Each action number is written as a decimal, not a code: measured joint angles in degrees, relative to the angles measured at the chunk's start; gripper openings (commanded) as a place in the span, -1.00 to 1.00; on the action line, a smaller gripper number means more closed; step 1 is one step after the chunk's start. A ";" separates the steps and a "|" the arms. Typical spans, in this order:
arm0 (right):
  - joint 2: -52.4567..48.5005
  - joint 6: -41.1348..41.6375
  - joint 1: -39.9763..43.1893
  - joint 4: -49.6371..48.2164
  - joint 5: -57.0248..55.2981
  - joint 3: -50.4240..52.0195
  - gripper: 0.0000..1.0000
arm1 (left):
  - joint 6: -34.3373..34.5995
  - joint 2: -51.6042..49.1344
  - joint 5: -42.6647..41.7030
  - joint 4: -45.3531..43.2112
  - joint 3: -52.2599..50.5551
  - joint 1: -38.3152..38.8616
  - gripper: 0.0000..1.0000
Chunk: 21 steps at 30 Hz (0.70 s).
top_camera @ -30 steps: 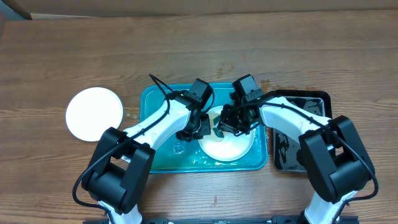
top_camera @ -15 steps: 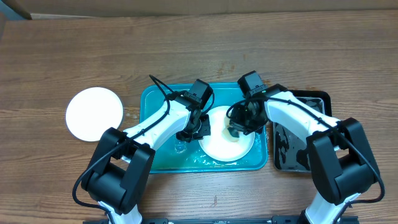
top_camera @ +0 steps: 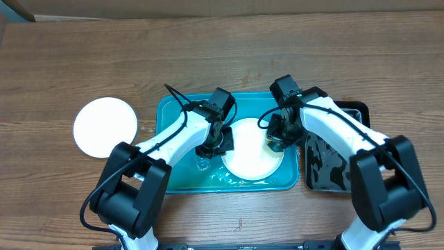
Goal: Clean dirty plates on tray and stack at the side
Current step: 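Scrub the white plate with the sponge while left gripper holds its rim, then return the sponge to the basin with the right gripper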
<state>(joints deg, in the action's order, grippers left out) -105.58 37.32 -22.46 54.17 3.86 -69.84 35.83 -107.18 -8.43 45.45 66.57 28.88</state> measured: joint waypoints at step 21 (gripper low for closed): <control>17.25 -5.46 14.25 7.28 -10.84 0.00 -0.92 | 0.07 9.51 11.10 6.45 -1.33 -2.80 -0.92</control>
<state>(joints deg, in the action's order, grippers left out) -88.33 31.86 -8.21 61.45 -6.98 -69.84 35.90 -97.67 2.68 51.90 65.23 26.09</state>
